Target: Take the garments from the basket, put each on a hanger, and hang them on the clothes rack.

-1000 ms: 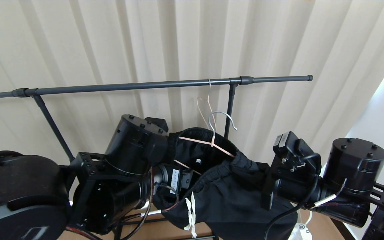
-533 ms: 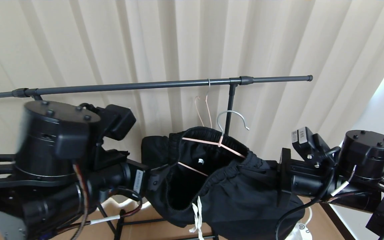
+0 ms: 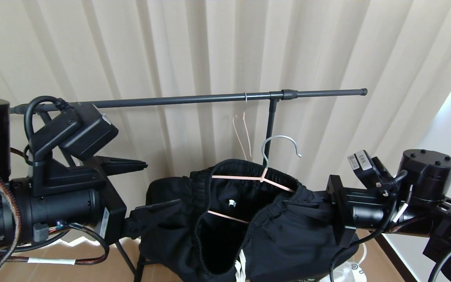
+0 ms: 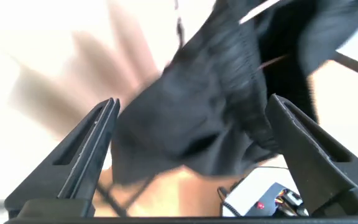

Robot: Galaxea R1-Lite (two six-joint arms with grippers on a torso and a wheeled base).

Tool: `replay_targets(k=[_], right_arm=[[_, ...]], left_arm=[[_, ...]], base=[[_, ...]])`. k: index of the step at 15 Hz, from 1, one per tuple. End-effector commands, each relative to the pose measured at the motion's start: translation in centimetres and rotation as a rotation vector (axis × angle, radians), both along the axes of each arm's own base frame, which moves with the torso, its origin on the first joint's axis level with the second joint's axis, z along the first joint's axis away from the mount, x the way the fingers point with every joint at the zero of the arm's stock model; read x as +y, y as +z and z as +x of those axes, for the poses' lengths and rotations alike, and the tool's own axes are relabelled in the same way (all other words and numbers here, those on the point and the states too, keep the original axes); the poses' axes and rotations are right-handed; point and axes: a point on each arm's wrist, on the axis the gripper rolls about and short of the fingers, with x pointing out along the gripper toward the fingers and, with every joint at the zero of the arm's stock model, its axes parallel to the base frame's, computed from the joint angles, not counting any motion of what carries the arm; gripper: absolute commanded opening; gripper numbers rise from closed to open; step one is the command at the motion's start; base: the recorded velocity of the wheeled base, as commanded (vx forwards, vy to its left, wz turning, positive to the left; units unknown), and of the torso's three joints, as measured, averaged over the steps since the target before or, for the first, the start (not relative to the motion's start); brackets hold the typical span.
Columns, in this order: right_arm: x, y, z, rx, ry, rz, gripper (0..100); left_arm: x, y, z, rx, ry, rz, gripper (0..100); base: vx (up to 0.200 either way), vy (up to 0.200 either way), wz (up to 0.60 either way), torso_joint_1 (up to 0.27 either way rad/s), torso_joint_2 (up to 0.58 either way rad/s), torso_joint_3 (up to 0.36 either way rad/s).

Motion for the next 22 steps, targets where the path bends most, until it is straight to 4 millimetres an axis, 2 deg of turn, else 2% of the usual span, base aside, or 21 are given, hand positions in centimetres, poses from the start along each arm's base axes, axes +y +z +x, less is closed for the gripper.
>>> replay_targets(k=[1,5,9,12,13,22], right_arm=[[0.2,-1.1,0.2,0.038,0.009,-0.015,0],[0.2,-1.3,-0.2,0.049,0.036,-0.016,0],[0.8,-1.5,-0.8,0.048,0.068,-0.021,0],[1.0,-1.6,-1.1,0.043,0.082,-0.028,0],[1.0,-1.6,-1.3,0.032,0.089,-0.03,0],[1.6,-1.1,-2.9,0.008,0.139,-0.029,0]], left_arm=[[-0.1,-0.9,2.1,0.05,-0.075,0.004,100],[-1.0,-2.0,4.4,0.021,-0.164,0.113,100],[-1.6,-0.4,5.8,0.03,-0.316,0.344,100],[-2.1,-1.1,6.3,0.016,-0.356,0.386,100],[-2.2,-2.4,6.8,-0.01,-0.418,0.459,100],[-2.7,-3.8,7.4,0.019,-0.447,0.493,100]], base=[[0.0,0.0,0.0,0.0,0.0,0.0],[0.0,0.0,0.0,0.0,0.0,0.0],[0.0,0.0,0.0,0.0,0.0,0.0],[0.0,0.0,0.0,0.0,0.0,0.0],[0.0,0.0,0.0,0.0,0.0,0.0],[0.0,0.0,0.0,0.0,0.0,0.0]])
